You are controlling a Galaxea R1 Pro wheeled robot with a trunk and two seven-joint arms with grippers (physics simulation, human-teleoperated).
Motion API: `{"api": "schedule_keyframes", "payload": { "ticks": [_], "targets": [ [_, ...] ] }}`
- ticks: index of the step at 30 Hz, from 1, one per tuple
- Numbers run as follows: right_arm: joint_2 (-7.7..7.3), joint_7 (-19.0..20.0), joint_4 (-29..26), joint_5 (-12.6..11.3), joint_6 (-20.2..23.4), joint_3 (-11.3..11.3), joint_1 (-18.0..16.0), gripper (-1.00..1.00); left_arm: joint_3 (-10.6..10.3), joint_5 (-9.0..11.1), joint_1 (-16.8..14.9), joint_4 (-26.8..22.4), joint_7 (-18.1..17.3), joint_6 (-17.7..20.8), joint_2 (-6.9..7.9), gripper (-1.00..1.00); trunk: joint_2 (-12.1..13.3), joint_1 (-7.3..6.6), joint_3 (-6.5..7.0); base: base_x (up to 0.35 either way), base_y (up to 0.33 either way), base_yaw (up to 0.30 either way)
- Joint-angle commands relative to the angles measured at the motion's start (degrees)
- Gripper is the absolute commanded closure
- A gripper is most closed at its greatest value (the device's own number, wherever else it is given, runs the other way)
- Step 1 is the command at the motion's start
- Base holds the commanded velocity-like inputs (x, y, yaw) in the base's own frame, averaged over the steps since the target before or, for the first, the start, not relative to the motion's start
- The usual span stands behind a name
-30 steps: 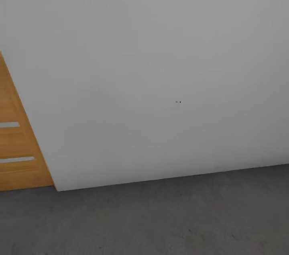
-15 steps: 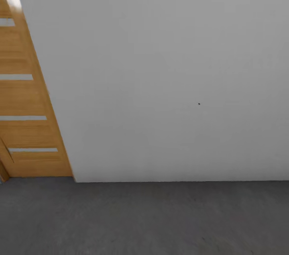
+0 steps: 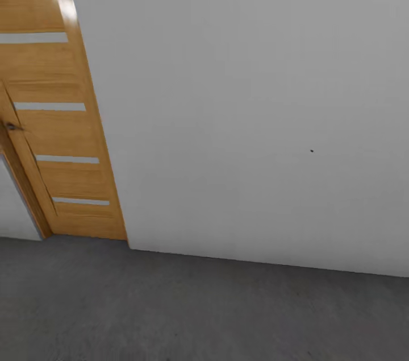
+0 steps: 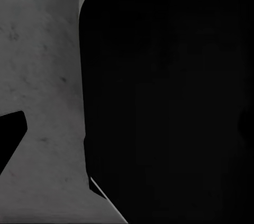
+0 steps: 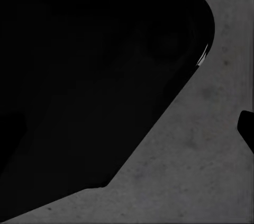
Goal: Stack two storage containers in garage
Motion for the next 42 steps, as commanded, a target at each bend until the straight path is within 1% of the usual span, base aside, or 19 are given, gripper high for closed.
{"api": "schedule_keyframes", "payload": {
  "ticks": [1,42],
  "targets": [
    [0.00,0.02,0.00,-0.05,-0.12,0.11,-0.01,-1.00,-0.01,0.01,-0.01,-0.03,0.01,-0.05,0.00,-1.00,-0.03,0.00,-0.05,0.000,0.000,0.271],
    [0.06,-0.03,0.00,-0.05,-0.12,0.12,-0.01,-1.00,0.04,0.01,-0.01,-0.03,0.02,-0.05,0.00,-1.00,-0.03,0.00,-0.05,0.000,0.000,0.271]
  ]
}}
